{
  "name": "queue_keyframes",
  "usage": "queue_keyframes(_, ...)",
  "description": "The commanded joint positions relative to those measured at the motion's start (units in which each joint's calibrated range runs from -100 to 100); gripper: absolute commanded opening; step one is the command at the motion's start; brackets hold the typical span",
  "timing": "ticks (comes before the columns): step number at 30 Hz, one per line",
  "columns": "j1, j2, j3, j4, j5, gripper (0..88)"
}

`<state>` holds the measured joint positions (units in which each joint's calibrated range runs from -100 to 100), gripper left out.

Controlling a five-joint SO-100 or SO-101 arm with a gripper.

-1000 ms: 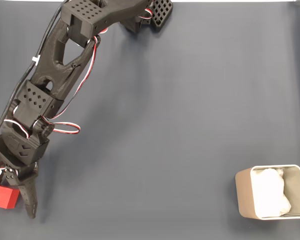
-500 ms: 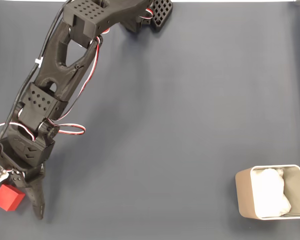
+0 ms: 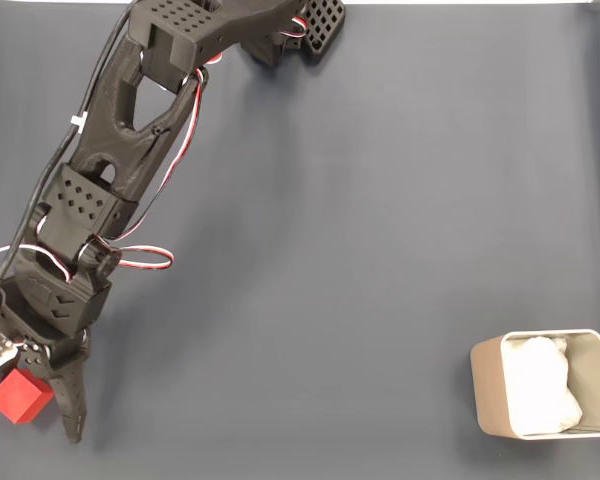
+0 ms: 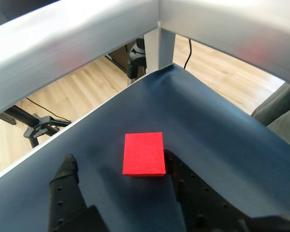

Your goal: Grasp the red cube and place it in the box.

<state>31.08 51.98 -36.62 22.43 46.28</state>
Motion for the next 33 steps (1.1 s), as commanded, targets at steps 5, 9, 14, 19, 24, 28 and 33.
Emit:
queue_keyframes(5,-0.33,-5.79,-0.61,-0.47,0.59,22.8)
queue_keyframes(9,-0.26,-5.79,-0.43,-0.47,0.93,17.0)
queue_keyframes(14,-0.33,-6.4,0.49,0.43,2.69,9.8)
queue_keyframes(19,-0.54,-7.26,1.67,1.42,3.61,3.0)
queue_keyframes(24,-0.9,-9.86,3.04,3.96,3.91,0.1)
queue_keyframes(28,-1.54,-14.28,4.41,8.14,3.13,0.0)
queue_keyframes(33,-2.6,-21.56,6.78,12.57,2.44,0.0)
